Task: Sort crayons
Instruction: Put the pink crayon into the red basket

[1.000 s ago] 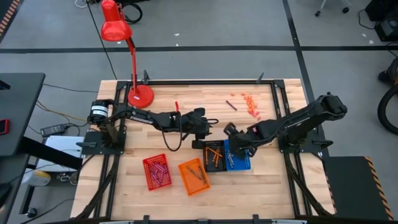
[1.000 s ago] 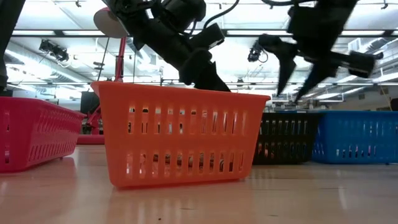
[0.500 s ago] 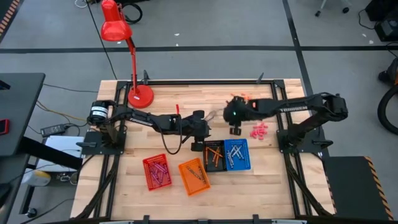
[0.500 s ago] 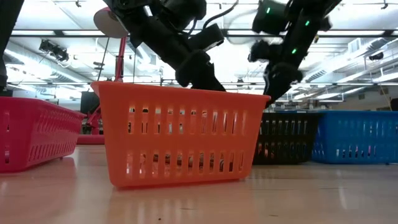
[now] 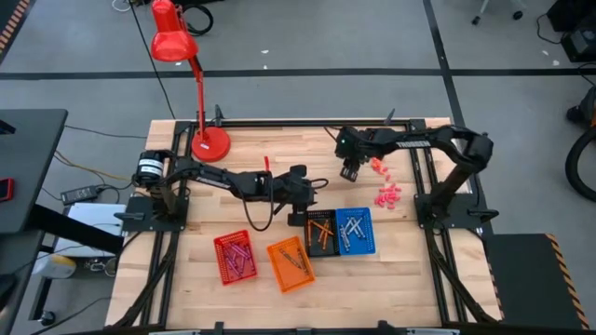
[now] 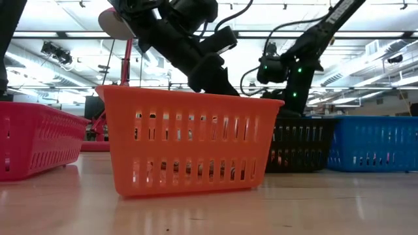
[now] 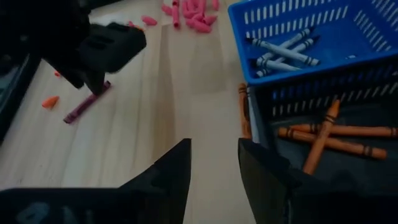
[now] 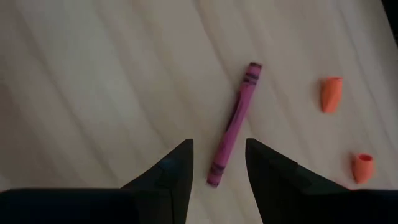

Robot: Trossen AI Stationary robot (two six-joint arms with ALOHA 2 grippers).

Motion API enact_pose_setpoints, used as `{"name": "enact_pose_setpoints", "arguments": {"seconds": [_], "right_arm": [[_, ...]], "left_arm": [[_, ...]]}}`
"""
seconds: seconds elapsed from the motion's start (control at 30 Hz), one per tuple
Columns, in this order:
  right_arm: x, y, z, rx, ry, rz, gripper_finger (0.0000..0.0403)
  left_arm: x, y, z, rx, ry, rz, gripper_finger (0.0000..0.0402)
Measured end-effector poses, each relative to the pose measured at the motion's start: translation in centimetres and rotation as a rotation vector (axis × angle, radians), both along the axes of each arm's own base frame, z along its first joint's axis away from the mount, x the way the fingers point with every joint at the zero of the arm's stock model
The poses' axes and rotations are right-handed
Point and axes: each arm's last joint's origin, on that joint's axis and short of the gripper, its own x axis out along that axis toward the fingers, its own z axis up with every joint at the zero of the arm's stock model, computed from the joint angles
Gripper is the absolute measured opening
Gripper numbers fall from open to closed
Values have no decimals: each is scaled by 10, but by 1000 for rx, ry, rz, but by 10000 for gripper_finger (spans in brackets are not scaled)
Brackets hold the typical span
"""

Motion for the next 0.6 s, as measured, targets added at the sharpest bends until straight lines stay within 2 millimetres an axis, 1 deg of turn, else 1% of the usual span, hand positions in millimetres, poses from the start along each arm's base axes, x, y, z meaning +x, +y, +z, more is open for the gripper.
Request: {"name": "enact_pose_setpoints", "arguments": {"seconds": [0.17,0.27,0.4,0.5,0.6], "right_arm": [[-3,-20,-9,34,-12,-34,150],[-3,-26,-14,40,-8,-56,150],[-4,-26,-15,64,-11,-55,150],[-5,-25,-15,93,-15,-45,149],[-4,-24,-18,125,-23,-35,135]], "left_arm": [[0,3,-1,13,-1,-1,143],[-6,6,-11,13,-42,9,143],[-16,8,-25,-6,-90,30,143],[-21,7,-30,-33,-81,44,143],[-23,7,-34,-56,-73,59,143]]}}
